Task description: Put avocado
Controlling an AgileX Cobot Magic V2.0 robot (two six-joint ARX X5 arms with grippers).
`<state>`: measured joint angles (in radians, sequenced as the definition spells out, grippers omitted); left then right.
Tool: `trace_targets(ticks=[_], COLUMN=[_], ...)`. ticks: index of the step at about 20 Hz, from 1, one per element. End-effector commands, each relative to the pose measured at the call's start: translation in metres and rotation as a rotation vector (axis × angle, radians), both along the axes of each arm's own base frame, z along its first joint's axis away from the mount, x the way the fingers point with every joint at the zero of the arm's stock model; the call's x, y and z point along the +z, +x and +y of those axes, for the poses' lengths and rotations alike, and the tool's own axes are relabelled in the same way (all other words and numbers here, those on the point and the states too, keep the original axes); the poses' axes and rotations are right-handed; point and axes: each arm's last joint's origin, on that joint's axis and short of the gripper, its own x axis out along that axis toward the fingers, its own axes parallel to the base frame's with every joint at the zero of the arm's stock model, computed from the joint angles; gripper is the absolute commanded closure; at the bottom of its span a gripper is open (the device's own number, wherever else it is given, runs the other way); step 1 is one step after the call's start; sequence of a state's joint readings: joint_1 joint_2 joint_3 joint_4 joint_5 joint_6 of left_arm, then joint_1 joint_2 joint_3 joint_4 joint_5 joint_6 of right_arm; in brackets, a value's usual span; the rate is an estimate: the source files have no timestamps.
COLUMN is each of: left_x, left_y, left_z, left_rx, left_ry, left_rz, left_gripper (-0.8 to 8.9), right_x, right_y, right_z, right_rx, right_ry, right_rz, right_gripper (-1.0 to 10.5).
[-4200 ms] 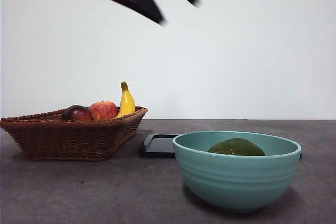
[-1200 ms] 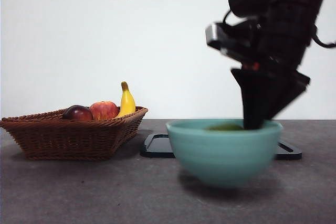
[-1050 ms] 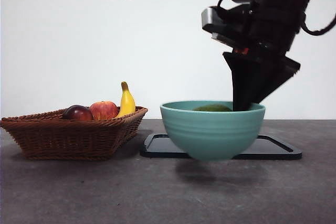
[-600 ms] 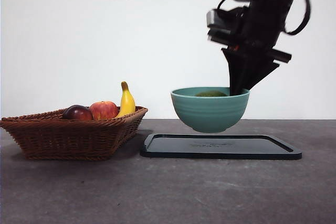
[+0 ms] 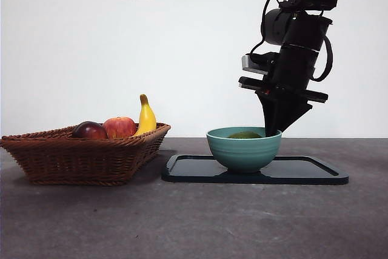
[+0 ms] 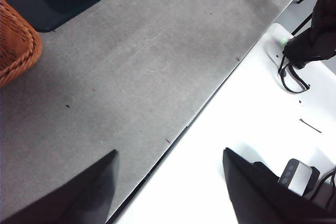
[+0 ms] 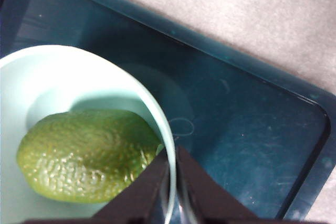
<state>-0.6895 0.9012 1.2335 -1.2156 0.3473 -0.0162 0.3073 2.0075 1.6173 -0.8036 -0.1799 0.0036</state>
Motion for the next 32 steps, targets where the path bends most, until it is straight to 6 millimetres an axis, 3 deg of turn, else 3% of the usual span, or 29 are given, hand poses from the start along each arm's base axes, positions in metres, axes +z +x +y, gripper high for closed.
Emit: trace_targets(ticks=[1,3,5,7,9,11,14,17,20,23,27,32], left_x=[0.005,0.005,0.005,0.005,0.005,0.005,0.007,0.007,0.007,0.007,0.009,0.01], left_y=[0.0,0.0,0.0,0.0,0.0,0.0,0.002,0.002,0.002,0.003,0.004,0.004], left_z=[-0.001,-0.001,-0.001,-0.001,-0.001,-0.001,-0.002,-0.003,-0.003,-0.003,-0.005,-0.005], left_rx=[-0.015,-0.015,-0.015,-0.015,-0.015,-0.015,-0.015,-0.015,-0.015,-0.015,-0.015,-0.011], left_ry=[-0.014,-0.014,-0.014,-0.014,-0.014,-0.015,-0.032,-0.036,-0.036,-0.039,-0.06,-0.064], left_rz=[-0.019,-0.018,-0.019,-0.018,-0.019,-0.02,-0.041,-0.045,-0.045,-0.05,-0.075,-0.075], left_gripper=[4.94,4.94,4.94,4.94,4.94,4.94,4.94,4.94,4.94,4.94,4.94,4.94], right_x=[0.001,0.001,0.001,0.003,0.017,0.047,0.109,0.168,0.194,0.192,0.161,0.127], right_y=[0.005,0.005,0.005,0.003,-0.002,-0.015,-0.058,-0.117,-0.167,-0.211,-0.262,-0.303], right_z=[0.004,0.004,0.004,0.003,0.0,-0.005,-0.011,-0.012,-0.017,-0.024,-0.036,-0.049], right_rx=[0.002,-0.007,-0.019,-0.039,-0.059,-0.063,-0.04,0.017,0.073,0.123,0.157,0.207], right_ry=[0.008,0.01,0.012,0.01,-0.041,-0.043,-0.006,0.048,0.086,0.11,0.166,0.269], right_rz=[-0.012,-0.008,-0.003,0.013,-0.003,-0.052,-0.146,-0.271,-0.337,-0.335,-0.3,-0.266], right_gripper=[9.4,8.9,7.5,7.4,7.4,7.4,7.4,7.3,7.3,7.3,7.3,7.3])
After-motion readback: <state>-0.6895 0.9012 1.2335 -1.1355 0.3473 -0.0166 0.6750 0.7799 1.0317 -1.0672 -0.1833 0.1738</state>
